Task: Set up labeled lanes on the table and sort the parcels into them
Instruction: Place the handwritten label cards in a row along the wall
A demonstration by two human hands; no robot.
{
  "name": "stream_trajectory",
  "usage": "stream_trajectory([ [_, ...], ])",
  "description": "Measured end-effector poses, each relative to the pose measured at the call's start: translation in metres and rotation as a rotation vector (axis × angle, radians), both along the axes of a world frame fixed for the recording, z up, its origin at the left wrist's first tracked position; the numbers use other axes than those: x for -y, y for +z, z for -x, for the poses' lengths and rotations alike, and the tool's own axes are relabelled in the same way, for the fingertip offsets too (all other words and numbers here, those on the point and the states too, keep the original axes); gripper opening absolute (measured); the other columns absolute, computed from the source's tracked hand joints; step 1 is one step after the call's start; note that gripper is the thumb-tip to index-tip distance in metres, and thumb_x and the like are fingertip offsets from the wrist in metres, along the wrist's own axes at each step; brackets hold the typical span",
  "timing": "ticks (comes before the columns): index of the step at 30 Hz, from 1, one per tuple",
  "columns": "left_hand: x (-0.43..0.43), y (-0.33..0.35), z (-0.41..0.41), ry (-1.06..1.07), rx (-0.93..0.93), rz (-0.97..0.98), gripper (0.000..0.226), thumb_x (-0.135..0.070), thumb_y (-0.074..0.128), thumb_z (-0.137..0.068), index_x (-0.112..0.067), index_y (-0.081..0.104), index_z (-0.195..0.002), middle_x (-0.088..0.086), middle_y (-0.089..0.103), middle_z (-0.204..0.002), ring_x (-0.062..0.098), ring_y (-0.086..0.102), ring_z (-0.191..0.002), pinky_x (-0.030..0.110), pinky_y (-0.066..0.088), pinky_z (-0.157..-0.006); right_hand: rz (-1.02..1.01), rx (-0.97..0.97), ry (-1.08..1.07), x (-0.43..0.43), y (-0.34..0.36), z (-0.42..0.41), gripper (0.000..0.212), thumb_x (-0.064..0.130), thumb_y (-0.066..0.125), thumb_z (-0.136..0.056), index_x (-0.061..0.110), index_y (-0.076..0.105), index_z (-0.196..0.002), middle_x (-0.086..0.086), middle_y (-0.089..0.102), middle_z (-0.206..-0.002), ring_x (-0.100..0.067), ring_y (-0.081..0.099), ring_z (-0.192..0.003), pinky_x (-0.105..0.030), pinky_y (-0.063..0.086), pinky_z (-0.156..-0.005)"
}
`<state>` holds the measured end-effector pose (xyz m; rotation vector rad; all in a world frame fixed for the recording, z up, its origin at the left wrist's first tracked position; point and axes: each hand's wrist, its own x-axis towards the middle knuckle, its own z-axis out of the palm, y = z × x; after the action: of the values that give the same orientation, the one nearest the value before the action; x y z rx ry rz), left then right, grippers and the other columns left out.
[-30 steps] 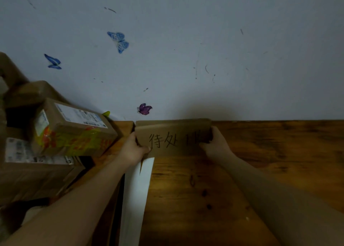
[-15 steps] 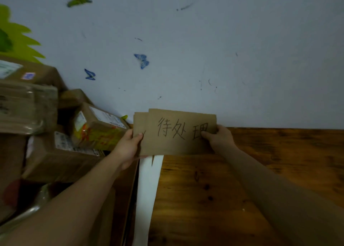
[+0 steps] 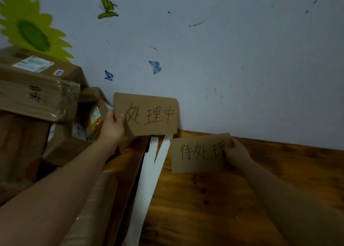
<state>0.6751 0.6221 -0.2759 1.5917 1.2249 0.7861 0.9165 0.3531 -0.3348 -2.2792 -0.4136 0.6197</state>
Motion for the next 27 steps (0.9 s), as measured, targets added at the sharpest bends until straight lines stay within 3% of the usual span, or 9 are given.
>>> stream_trajectory([
  [4,-0.001,-0.012,-0.002,0.07,-0.027,0.0,0.029,-0.034,0.042,-0.098,-0.021,0.048,-0.123,0.001,0.055,-0.11,0.024,0.055,-0.101,0.041,0.047,-0.082,0.077,-0.058,0.003,0.004,-0.025,-0.023,0.054,0.011,0.045,-0.095,0.016,0.03,-0.147,-0.018,0.048,-0.136,-0.039,0.048,-0.119,-0.051,0.042,-0.101],
  [7,0.007,-0.02,-0.007,0.096,0.023,0.069,0.029,-0.034,0.042,-0.097,-0.024,0.048,-0.124,0.003,0.057,-0.113,0.025,0.056,-0.102,0.047,0.048,-0.089,0.281,-0.021,0.089,0.006,-0.046,-0.026,0.074,0.022,0.051,-0.094,0.017,0.006,-0.153,-0.022,0.025,-0.149,-0.041,0.032,-0.133,-0.049,0.034,-0.106],
  [10,0.012,-0.029,-0.015,0.109,0.004,0.058,0.026,-0.033,0.042,-0.098,-0.026,0.049,-0.122,-0.001,0.057,-0.107,0.021,0.055,-0.096,0.042,0.048,-0.083,0.518,0.353,0.52,0.012,-0.066,-0.015,0.062,0.036,0.045,-0.094,0.024,0.018,-0.149,-0.014,0.019,-0.152,-0.037,0.02,-0.138,-0.051,0.027,-0.112],
  [13,0.011,-0.035,-0.018,0.117,-0.007,0.06,0.026,-0.034,0.042,-0.098,-0.026,0.048,-0.122,-0.003,0.055,-0.102,0.021,0.054,-0.096,0.041,0.047,-0.081,0.606,0.35,0.728,0.009,-0.081,-0.008,0.064,0.049,0.034,-0.096,0.032,0.006,-0.151,-0.011,0.007,-0.158,-0.038,0.008,-0.144,-0.055,0.017,-0.113],
  [22,0.005,-0.04,-0.01,0.082,-0.013,0.08,0.012,-0.031,0.044,-0.098,-0.029,0.05,-0.108,0.002,0.059,-0.105,0.026,0.057,-0.102,0.048,0.048,-0.091,0.625,0.383,0.667,-0.035,-0.08,-0.011,0.065,0.049,0.03,-0.098,0.025,0.005,-0.152,-0.015,0.006,-0.158,-0.04,0.01,-0.142,-0.055,0.019,-0.111],
  [27,0.01,-0.036,-0.003,0.066,-0.013,0.11,0.025,-0.031,0.042,-0.099,-0.021,0.049,-0.12,0.006,0.058,-0.111,0.025,0.056,-0.101,0.043,0.048,-0.085,0.632,0.328,0.629,-0.042,-0.07,-0.012,0.07,0.055,0.031,-0.096,0.024,0.004,-0.153,-0.014,0.007,-0.159,-0.04,0.011,-0.143,-0.055,0.016,-0.112],
])
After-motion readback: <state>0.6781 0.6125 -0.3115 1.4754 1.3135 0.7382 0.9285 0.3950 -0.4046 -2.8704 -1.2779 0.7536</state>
